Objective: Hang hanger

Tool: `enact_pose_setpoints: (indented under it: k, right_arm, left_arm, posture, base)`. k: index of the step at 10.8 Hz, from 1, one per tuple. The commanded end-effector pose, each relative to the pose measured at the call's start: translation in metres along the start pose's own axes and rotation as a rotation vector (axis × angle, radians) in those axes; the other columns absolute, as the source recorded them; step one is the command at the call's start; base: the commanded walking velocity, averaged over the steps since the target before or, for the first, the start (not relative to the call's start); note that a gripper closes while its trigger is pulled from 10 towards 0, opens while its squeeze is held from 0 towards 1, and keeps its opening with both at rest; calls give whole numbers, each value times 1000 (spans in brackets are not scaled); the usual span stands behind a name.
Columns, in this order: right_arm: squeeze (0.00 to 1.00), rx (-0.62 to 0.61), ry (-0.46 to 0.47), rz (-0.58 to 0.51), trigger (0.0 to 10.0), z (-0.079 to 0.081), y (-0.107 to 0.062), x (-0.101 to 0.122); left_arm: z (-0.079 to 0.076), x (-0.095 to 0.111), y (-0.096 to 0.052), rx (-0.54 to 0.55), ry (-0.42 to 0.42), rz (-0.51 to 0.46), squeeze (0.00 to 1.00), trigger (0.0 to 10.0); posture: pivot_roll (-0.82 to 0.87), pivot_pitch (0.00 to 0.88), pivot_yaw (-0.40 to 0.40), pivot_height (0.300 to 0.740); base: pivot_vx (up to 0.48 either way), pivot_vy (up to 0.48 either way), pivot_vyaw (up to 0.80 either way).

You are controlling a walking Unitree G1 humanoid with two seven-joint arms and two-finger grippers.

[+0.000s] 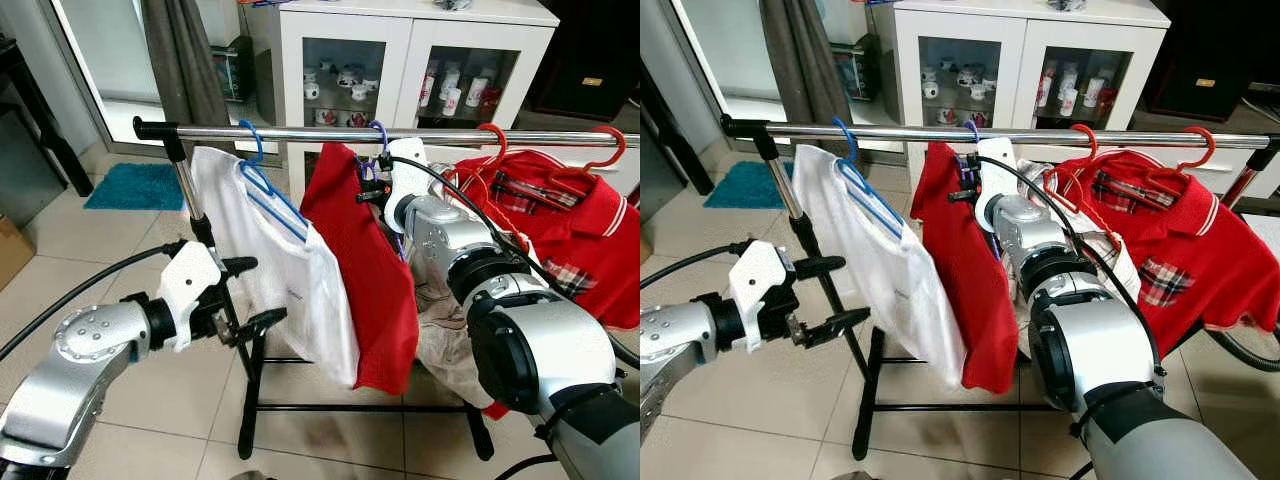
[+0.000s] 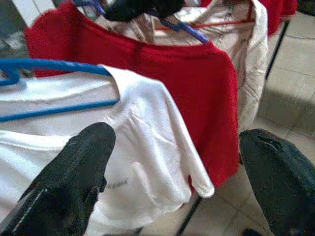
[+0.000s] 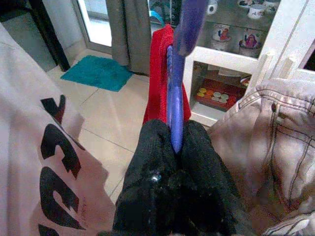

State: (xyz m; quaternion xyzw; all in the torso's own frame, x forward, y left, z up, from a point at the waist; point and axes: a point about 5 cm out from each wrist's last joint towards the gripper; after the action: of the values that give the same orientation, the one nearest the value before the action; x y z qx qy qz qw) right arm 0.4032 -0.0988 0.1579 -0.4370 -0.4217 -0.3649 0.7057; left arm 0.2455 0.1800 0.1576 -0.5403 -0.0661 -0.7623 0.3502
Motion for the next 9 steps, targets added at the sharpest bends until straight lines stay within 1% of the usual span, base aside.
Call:
enact_pose_setpoints:
  k: [1,2,3,5,6,7,8,9]
  right_arm:
    - [0,23,-59,-71,0,0,-2,21]
    - [0,32,-99,-100,0,-5,-5,28]
    - [0,32,-116,-130,0,-10,-8,36]
    - [0,16,-113,-184,0,-19,-13,50]
    - [0,10,-117,-199,0,-23,-16,55]
    - [0,10,-127,-187,0,-26,-17,54]
    - [0,8,-143,-150,0,-26,-15,47]
    - [0,9,-154,-116,0,-24,-13,39]
  left_arm:
    - [4,3,5,28,10,-9,0,10000]
    - [8,4,7,56,-13,-18,0,10000]
    - [9,5,9,62,-27,-18,0,10000]
    - [9,7,10,46,-12,-31,0,10000]
    - [11,6,8,47,-10,-25,0,10000]
    - [10,2,4,44,-3,-2,0,10000]
    - [9,-1,-1,27,0,17,0,10000]
    - [7,-1,-1,16,-1,17,0,10000]
  posture:
    - [4,0,-3,740]
    - [4,0,-3,740]
    - [-9,0,9,740]
    - [-26,0,21,740]
    - [-33,0,21,740]
    - [-34,0,19,740]
    - [-33,0,19,740]
    - [-31,0,19,740]
  base:
    - [0,0,0]
    - [0,0,0]
    - [0,0,0]
    - [0,0,0]
    - [0,0,0]
    - [0,0,0]
    - [0,0,0]
    - [0,0,0]
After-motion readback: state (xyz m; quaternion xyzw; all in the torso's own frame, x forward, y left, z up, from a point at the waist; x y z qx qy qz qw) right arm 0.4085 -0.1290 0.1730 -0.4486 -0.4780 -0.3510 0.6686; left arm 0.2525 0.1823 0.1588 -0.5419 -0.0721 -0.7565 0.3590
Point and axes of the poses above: a point about 5 cm out from each wrist's last joint towards the gripper, its own y axis pointing out of the wrist towards the gripper, its own x axis along the axis of the wrist's last joint, z = x × y, and after that the axes turned 14 degrees about y, right-handed
